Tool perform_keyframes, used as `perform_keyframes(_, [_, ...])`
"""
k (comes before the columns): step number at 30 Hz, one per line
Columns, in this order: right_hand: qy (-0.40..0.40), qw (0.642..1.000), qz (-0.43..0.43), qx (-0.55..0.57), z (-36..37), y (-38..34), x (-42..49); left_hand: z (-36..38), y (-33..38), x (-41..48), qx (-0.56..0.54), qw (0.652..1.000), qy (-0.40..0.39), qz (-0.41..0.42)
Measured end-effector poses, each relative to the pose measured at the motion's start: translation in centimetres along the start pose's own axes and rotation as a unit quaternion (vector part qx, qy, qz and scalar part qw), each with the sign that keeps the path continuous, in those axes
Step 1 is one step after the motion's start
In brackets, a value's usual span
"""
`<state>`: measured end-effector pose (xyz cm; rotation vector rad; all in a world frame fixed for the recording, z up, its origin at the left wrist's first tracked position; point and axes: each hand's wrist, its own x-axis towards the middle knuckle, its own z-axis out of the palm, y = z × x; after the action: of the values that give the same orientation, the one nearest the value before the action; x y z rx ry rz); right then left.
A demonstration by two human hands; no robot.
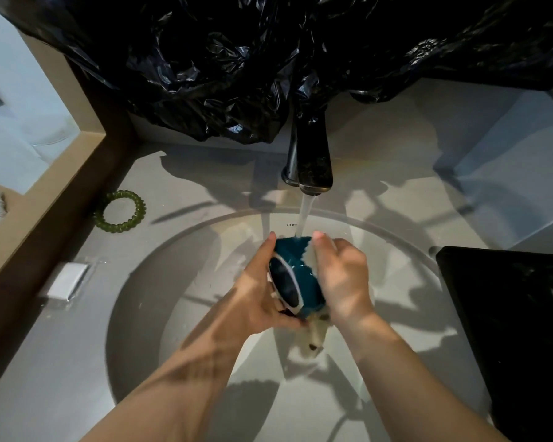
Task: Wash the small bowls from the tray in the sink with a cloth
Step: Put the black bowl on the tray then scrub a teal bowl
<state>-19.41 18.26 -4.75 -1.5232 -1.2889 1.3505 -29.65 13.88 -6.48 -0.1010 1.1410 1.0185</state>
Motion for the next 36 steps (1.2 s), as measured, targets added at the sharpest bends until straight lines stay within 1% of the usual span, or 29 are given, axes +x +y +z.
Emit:
perform_keyframes(1, [-0.007,0.995,-0.063,-0.072,0.2,-0.2,-0.7,0.2,-0.1,-0.2,-0.012,0.999,-0.029,-0.007])
perform_keyframes(2, [-0.026,0.986,-0.106,-0.129,0.4,-0.2,-1.2,0.1,-0.2,-0.2,-0.027,0.998,-0.063,-0.015])
perform_keyframes(3, [-0.045,0.979,-0.128,-0.153,0.5,-0.3,-1.5,0.1,-0.1,-0.4,-0.042,0.995,-0.088,-0.021])
perform_keyframes(5, [-0.065,0.979,-0.125,-0.149,0.7,-0.4,-1.4,-0.3,0.2,-0.3,-0.064,0.993,-0.095,-0.022])
perform_keyframes(6, [-0.061,0.986,-0.104,-0.118,0.6,-0.8,-1.1,-0.6,0.4,-0.2,-0.071,0.993,-0.087,-0.021])
perform_keyframes(7, [-0.037,0.995,-0.069,-0.064,0.7,-1.2,-0.7,-0.8,0.5,-0.1,-0.080,0.993,-0.079,-0.024])
perform_keyframes(8, [0.003,1.000,-0.025,0.008,0.6,-1.5,0.0,-0.9,0.6,0.0,-0.088,0.993,-0.069,-0.029])
perform_keyframes(9, [0.047,0.995,0.025,0.083,0.4,-2.0,0.8,-1.0,0.6,0.1,-0.089,0.994,-0.056,-0.037])
perform_keyframes(10, [0.071,0.982,0.079,0.155,0.0,-2.6,1.3,-1.1,0.6,0.2,-0.084,0.995,-0.043,-0.044])
perform_keyframes(11, [0.075,0.963,0.130,0.225,-0.3,-3.1,1.8,-1.1,0.6,0.2,-0.076,0.995,-0.027,-0.050])
perform_keyframes(13, [0.032,0.906,0.202,0.370,-0.7,-3.9,2.3,-1.3,0.5,0.5,-0.068,0.996,0.006,-0.061])
perform_keyframes(15, [-0.005,0.857,0.191,0.478,-1.0,-4.8,2.4,-1.5,0.2,0.8,-0.074,0.993,0.028,-0.084])
perform_keyframes(17, [-0.025,0.821,0.182,0.541,-1.1,-5.4,2.3,-1.5,0.1,0.8,-0.078,0.991,0.023,-0.103])
perform_keyframes(19, [-0.043,0.810,0.198,0.551,-0.6,-5.1,2.0,-1.4,0.0,0.8,-0.099,0.990,-0.005,-0.098])
perform_keyframes(20, [-0.049,0.822,0.213,0.525,-0.3,-4.5,1.8,-1.3,0.1,0.8,-0.115,0.989,-0.024,-0.088])
perform_keyframes(21, [-0.059,0.852,0.220,0.471,0.1,-3.9,1.5,-1.1,0.2,0.7,-0.125,0.988,-0.044,-0.074])
perform_keyframes(22, [-0.065,0.908,0.207,0.359,0.4,-3.1,1.3,-1.0,0.2,0.6,-0.127,0.988,-0.062,-0.060])
perform_keyframes(23, [-0.068,0.959,0.170,0.217,0.5,-2.4,1.1,-1.0,0.3,0.5,-0.120,0.989,-0.074,-0.047])
perform_keyframes(24, [-0.074,0.990,0.103,0.063,0.7,-1.8,0.7,-1.0,0.3,0.5,-0.112,0.990,-0.081,-0.034])
perform_keyframes(25, [-0.089,0.995,0.015,-0.053,0.8,-1.4,0.2,-1.1,0.2,0.5,-0.105,0.991,-0.085,-0.024])
perform_keyframes(26, [-0.104,0.981,-0.073,-0.148,0.8,-0.8,-0.1,-1.0,0.2,0.6,-0.102,0.990,-0.093,-0.017])
perform_keyframes(27, [-0.100,0.954,-0.151,-0.238,0.7,-0.2,-0.5,-1.1,0.2,0.6,-0.101,0.989,-0.103,-0.011])
perform_keyframes(28, [-0.070,0.926,-0.200,-0.313,0.6,0.8,-0.6,-1.1,0.3,0.6,-0.099,0.988,-0.115,-0.006])
perform_keyframes(29, [-0.027,0.911,-0.220,-0.348,0.4,1.2,-0.8,-1.3,0.4,0.7,-0.098,0.987,-0.126,0.000])
perform_keyframes(30, [-0.007,0.921,-0.203,-0.333,0.1,1.3,-0.8,-1.4,0.6,0.6,-0.099,0.985,-0.138,0.002])
perform_keyframes(32, [-0.028,0.944,-0.157,-0.289,-0.3,1.4,-0.6,-1.7,0.9,0.6,-0.094,0.983,-0.157,0.007])
perform_keyframes(33, [-0.052,0.931,-0.151,-0.327,-0.4,1.4,-0.6,-1.8,1.0,0.6,-0.079,0.983,-0.162,0.018])
perform_keyframes(35, [-0.070,0.890,-0.160,-0.422,-0.4,1.1,-0.4,-1.8,1.0,0.6,-0.040,0.985,-0.162,0.039])
perform_keyframes(36, [-0.066,0.884,-0.160,-0.434,-0.2,0.9,-0.4,-1.7,0.9,0.6,-0.025,0.987,-0.157,0.040])
